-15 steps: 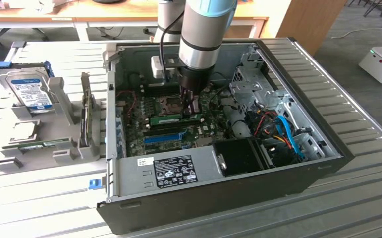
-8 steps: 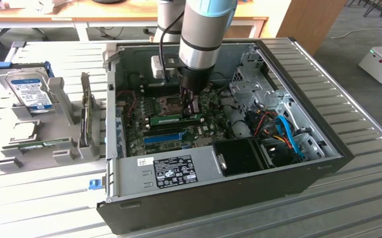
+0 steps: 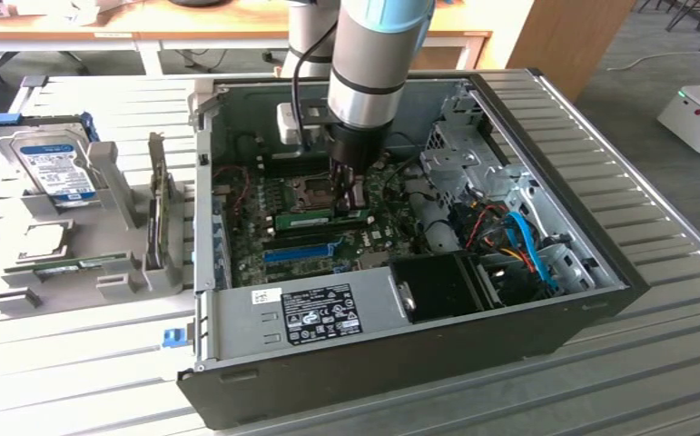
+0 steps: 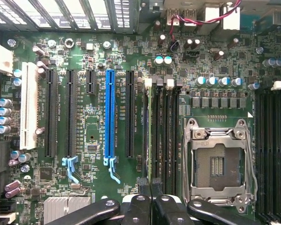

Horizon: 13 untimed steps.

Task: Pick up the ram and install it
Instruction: 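Insert the ram into the slot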

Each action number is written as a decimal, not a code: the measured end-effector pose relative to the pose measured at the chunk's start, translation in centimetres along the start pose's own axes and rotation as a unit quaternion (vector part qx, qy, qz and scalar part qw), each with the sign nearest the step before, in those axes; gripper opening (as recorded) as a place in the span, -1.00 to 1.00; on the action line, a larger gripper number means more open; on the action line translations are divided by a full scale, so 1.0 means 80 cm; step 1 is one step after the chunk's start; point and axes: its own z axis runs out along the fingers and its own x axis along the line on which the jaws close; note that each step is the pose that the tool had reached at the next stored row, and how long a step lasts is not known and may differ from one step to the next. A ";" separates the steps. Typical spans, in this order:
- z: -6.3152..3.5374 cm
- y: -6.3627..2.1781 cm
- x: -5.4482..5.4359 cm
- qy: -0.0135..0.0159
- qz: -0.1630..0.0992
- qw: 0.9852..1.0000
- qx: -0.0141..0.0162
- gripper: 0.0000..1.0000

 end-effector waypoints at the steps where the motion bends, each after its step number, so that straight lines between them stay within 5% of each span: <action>1: 0.000 0.000 0.000 0.000 0.000 1.000 0.000 -0.76; 13: 0.007 0.000 0.000 0.000 0.000 1.000 0.000 -0.76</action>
